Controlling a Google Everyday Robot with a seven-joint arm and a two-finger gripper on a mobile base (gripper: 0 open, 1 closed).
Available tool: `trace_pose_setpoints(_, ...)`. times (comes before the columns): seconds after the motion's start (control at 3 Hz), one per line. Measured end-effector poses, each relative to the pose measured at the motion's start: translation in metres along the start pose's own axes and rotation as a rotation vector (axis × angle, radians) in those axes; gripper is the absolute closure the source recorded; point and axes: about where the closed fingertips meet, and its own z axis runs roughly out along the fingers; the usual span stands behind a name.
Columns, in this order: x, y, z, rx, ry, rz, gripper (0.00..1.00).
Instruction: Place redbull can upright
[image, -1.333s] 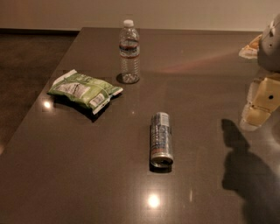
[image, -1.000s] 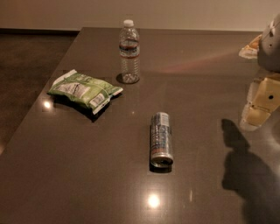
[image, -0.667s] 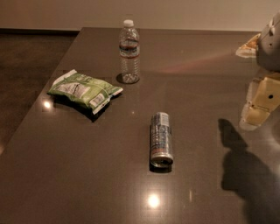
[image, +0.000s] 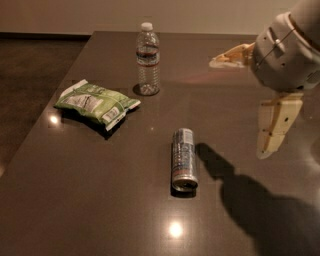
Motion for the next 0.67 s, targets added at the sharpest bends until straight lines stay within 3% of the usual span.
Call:
trace_pose_setpoints(0.33, -0.017, 0.001, 0.022, -0.012, 0.008, -0.182, 0.00)
trace_pose_setpoints(0.67, -0.032, 0.008, 0.048, -0.064, 0.016, -0.367, 0.00)
